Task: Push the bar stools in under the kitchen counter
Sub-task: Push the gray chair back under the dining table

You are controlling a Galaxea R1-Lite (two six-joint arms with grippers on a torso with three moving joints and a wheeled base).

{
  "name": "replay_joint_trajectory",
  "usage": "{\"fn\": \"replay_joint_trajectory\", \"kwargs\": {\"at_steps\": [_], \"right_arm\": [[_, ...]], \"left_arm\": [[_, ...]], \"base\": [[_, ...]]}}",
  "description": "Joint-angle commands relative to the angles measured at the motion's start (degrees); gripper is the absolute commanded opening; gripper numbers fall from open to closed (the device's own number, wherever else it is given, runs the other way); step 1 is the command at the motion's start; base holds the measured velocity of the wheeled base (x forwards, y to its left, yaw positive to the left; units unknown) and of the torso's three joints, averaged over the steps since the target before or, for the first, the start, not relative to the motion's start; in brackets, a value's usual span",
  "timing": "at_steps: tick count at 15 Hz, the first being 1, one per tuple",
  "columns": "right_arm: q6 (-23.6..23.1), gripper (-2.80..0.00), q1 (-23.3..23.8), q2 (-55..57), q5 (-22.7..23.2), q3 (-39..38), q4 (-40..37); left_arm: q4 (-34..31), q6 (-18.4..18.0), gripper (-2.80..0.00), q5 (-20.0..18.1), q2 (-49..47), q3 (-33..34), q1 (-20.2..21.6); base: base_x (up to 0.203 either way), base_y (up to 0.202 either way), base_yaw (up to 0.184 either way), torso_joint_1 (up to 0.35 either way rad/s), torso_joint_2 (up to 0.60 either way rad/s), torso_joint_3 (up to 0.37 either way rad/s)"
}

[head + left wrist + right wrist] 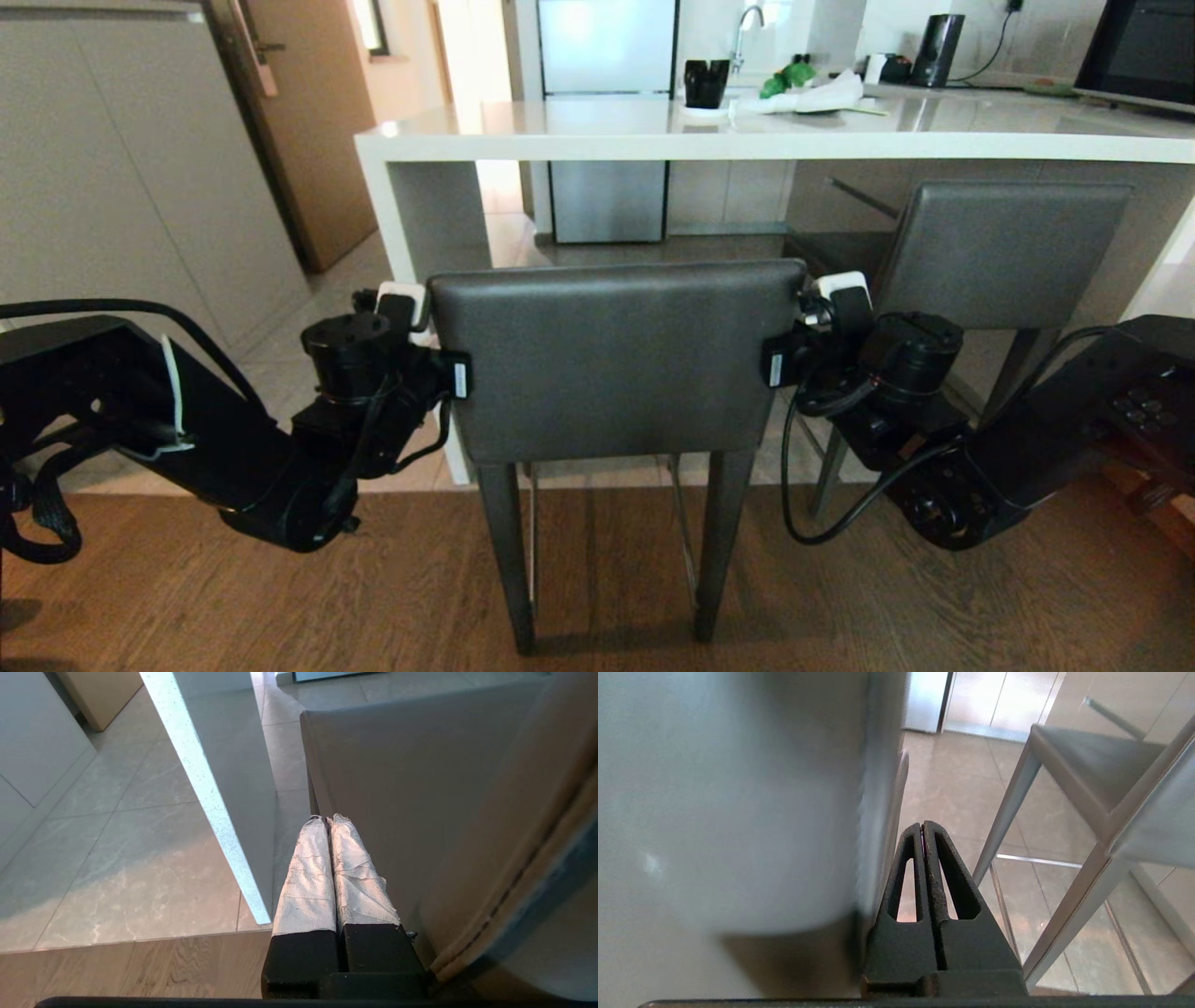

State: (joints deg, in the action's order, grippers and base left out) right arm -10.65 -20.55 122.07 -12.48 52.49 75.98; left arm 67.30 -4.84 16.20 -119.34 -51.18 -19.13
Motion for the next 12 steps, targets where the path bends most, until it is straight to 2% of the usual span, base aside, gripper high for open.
{"fn": "replay_joint_trajectory", "kwargs": {"at_steps": [1, 8, 12], "right_arm": [[-0.2, -2.80, -0.1, -0.4, -0.1, 0.5, 0.4], [-0.2, -2.80, -0.1, -0.9, -0.2, 0.2, 0.4], [-0.5, -2.80, -0.1, -0.9, -0.1, 0.2, 0.4]], "left_arm": [[0.4, 0.0, -2.80, 0.1, 0.5, 0.0, -0.1], [0.1, -0.2, -2.80, 0.1, 0.9, 0.0, -0.6], [0.1, -0.3, -2.80, 0.1, 0.9, -0.1, -0.6]], "base": [[0.000, 0.000, 0.000, 0.000, 0.00, 0.000], [0.010, 0.000, 0.000, 0.000, 0.00, 0.001], [0.179, 0.000, 0.001, -0.002, 0.00, 0.004]]}}
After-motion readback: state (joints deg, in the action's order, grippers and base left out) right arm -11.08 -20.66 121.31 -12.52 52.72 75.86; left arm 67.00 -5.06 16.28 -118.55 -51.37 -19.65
